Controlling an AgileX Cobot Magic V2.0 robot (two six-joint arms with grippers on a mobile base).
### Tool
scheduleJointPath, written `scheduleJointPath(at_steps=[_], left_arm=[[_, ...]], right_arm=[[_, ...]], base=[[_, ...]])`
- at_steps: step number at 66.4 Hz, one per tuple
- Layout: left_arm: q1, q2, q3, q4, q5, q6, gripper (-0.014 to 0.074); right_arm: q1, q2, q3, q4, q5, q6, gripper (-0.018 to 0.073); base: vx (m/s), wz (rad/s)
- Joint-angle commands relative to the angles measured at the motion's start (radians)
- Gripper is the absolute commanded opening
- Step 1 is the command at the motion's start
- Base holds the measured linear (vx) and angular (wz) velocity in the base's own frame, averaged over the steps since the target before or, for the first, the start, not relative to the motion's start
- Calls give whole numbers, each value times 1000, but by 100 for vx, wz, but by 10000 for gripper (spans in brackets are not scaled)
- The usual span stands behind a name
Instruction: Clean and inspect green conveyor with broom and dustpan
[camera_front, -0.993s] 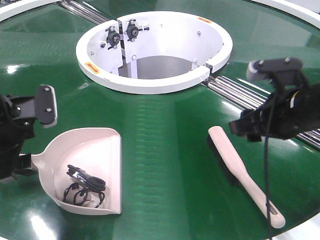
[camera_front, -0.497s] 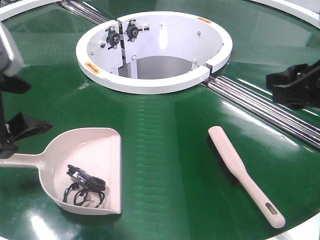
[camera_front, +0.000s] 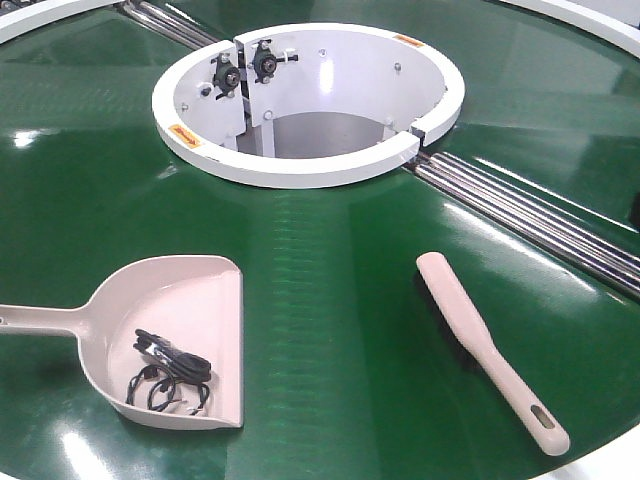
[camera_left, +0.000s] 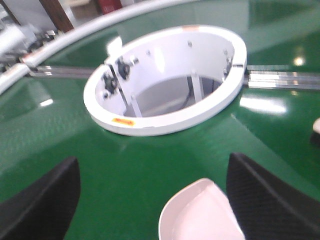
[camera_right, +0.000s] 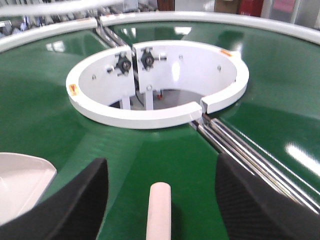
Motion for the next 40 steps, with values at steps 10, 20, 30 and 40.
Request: scheduleJointPath(at_steps=[10, 20, 30, 40], left_arm=[[-4, -263, 336, -7, -337, -19, 555], [-4, -414, 557, -8, -441, -19, 555], [-4, -512, 756, -17, -475, -100, 555], [-4, -535, 851, -5, -609, -131, 555]], right_arm=[[-6, -203, 80, -26, -133, -20, 445], [-6, -340, 181, -59, -120, -31, 445], [-6, -419, 325, -63, -178, -28, 445], [-6, -422, 466, -66, -306, -43, 445]], base=[[0, 0], [0, 0], [0, 0], [0, 0]])
